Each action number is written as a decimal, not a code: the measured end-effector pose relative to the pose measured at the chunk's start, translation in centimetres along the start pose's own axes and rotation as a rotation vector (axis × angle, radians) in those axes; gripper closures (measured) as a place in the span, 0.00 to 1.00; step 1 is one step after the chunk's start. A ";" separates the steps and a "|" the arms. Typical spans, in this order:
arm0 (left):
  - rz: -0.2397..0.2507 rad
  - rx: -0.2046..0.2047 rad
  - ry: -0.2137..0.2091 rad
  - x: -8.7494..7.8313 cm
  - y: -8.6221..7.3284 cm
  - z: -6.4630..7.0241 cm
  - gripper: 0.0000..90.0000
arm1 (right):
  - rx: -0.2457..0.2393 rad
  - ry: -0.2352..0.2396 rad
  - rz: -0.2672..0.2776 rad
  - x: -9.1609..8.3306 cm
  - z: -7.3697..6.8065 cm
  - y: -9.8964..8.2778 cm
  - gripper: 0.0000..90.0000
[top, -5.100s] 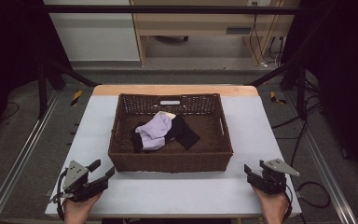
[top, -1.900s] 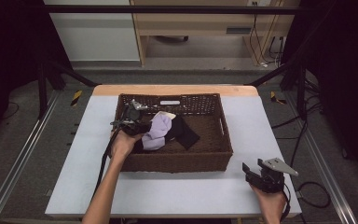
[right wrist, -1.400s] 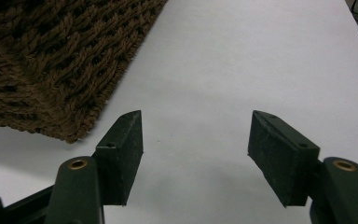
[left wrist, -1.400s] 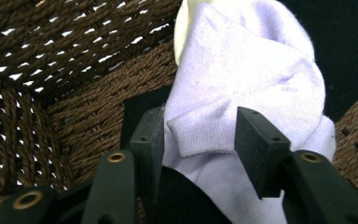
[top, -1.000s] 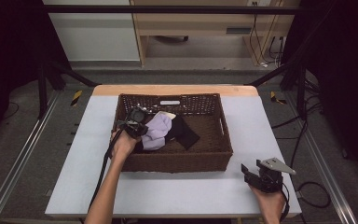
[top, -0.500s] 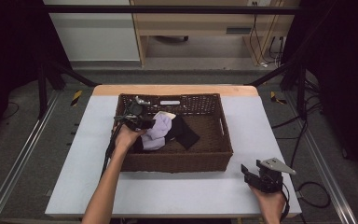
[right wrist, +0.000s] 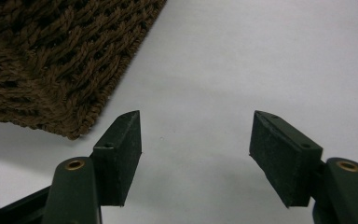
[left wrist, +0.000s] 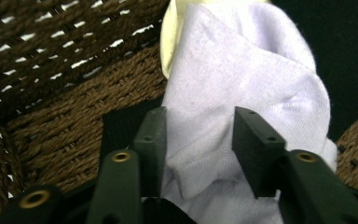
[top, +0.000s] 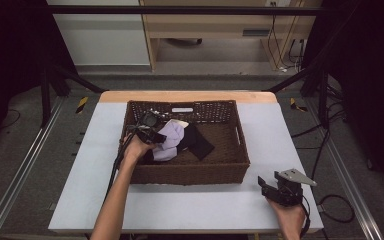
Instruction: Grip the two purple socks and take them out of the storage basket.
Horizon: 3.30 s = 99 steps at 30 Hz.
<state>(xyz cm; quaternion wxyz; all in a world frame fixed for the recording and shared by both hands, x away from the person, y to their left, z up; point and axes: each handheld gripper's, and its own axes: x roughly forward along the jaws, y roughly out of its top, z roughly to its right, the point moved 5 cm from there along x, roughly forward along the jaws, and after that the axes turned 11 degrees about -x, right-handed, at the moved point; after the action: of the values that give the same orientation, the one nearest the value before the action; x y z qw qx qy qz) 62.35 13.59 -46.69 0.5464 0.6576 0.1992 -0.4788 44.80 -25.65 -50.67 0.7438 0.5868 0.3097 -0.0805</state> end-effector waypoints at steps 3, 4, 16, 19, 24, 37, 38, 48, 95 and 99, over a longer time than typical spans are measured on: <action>-0.033 -0.005 -0.003 0.0 -0.2 0.0 0.82 | 0.002 0.002 0.001 -0.1 0.0 0.0 0.38; -0.035 -0.010 -0.010 -0.1 -0.2 0.0 0.86 | 0.001 0.001 0.002 -0.1 0.0 0.0 0.38; 0.124 -0.040 -0.095 -2.7 0.6 0.2 0.96 | 0.010 0.000 0.002 -0.2 0.0 0.0 0.39; 0.203 -0.044 -0.116 -4.0 0.9 0.3 0.96 | 0.009 0.000 0.004 -0.3 0.0 0.0 0.39; 0.317 0.026 -0.099 -5.5 0.9 1.5 0.96 | 0.010 -0.003 0.003 -0.2 0.1 0.0 0.39; 0.536 0.038 -0.172 -11.2 0.9 3.0 0.96 | 0.004 -0.008 0.010 -0.3 0.2 0.0 0.40; 0.550 0.042 -0.177 -11.8 0.8 3.0 0.96 | 0.002 -0.009 0.010 -0.3 0.2 0.0 0.40; 0.647 0.058 -0.256 -16.5 -1.0 3.8 0.96 | 0.009 -0.015 0.013 -0.5 0.2 0.0 0.40; 0.633 0.221 -0.455 -21.0 -13.8 8.7 0.96 | 0.011 -0.032 0.016 -0.6 0.4 -0.2 0.39; 0.565 0.215 -0.464 -19.1 -14.8 9.1 0.96 | 0.012 -0.031 0.016 -0.7 0.4 -0.2 0.39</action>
<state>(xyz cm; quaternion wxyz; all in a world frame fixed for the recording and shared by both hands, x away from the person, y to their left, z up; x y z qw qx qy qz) 38.14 15.10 -37.77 0.6154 0.6144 -0.1703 -0.4635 44.32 -26.20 -50.41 0.7456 0.5924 0.2929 -0.0855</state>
